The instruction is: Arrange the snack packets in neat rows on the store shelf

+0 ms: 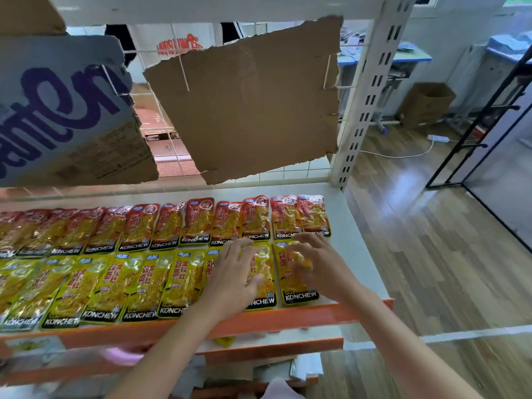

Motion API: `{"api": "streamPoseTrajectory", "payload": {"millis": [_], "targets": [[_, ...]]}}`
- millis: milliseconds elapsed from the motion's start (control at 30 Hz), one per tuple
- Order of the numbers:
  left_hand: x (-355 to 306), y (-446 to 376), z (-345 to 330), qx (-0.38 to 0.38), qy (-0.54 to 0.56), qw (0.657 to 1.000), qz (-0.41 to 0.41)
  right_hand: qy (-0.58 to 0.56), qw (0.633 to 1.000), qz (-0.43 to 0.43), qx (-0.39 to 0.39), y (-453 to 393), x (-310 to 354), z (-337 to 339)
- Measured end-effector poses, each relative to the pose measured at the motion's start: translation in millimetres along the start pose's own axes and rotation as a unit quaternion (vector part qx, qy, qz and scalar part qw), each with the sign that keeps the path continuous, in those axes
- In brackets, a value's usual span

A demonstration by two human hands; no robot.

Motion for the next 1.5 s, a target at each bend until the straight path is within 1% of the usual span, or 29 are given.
{"api": "streamPoseTrajectory", "payload": {"millis": [33, 133, 300, 400, 467, 533, 600, 733, 867, 1000, 1067, 1200, 1267, 1333, 1500], "targets": [[3, 7, -1, 0.012, -0.001, 1.000, 0.004, 0.007, 1.000, 0.008, 0.013, 7, 3, -8], [6, 13, -10, 0.050, -0.033, 0.998, -0.003, 0.020, 1.000, 0.011, 0.002, 17, 6, -17], [5, 16, -15, 0.058, -0.054, 0.997, 0.001, 0.047, 0.999, 0.006, -0.014, 18, 11, -21], [5, 12, -12, 0.047, -0.044, 0.998, 0.015, 0.061, 0.998, 0.012, -0.004, 18, 13, -23], [4, 4, -6, 0.018, -0.030, 0.999, 0.026, 0.067, 0.998, 0.003, 0.004, 12, 10, -20], [3, -11, 0, -0.005, -0.021, 0.999, 0.027, 0.076, 0.997, -0.009, -0.011, 1, 6, -12], [3, -29, -1, 0.006, -0.035, 0.999, 0.025, 0.089, 0.995, -0.030, -0.020, -14, 3, -6], [11, -50, -18, 0.068, -0.080, 0.994, 0.040, 0.123, 0.990, -0.064, 0.031, -34, -6, -12], [10, -51, -22, 0.074, -0.092, 0.992, 0.047, 0.143, 0.985, -0.068, 0.069, -36, -13, -18], [5, -48, -17, 0.041, -0.080, 0.994, 0.056, 0.155, 0.983, -0.057, 0.085, -34, -12, -18], [1, -39, -14, 0.013, -0.070, 0.995, 0.066, 0.151, 0.984, -0.054, 0.083, -32, -12, -17], [-10, -6, -9, -0.037, -0.049, 0.995, 0.073, 0.139, 0.989, -0.032, 0.044, -26, 4, -12], [-10, 10, 0, -0.075, -0.035, 0.994, 0.077, 0.146, 0.989, 0.000, 0.019, -20, 24, -8], [-7, 23, 13, -0.119, -0.050, 0.989, 0.076, 0.142, 0.989, 0.041, 0.001, -12, 47, -7], [5, 59, 35, -0.151, -0.108, 0.979, 0.081, 0.112, 0.985, 0.133, -0.002, 12, 97, -21]]}}
Point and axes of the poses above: each hand's wrist, its own y-axis away from the middle knuckle, its own z-axis out of the back of the hand, x = y × z, the point moved 9 cm from there along -y, towards the middle knuckle, and after that the axes turned 11 degrees about -z, right-handed, at the moved point
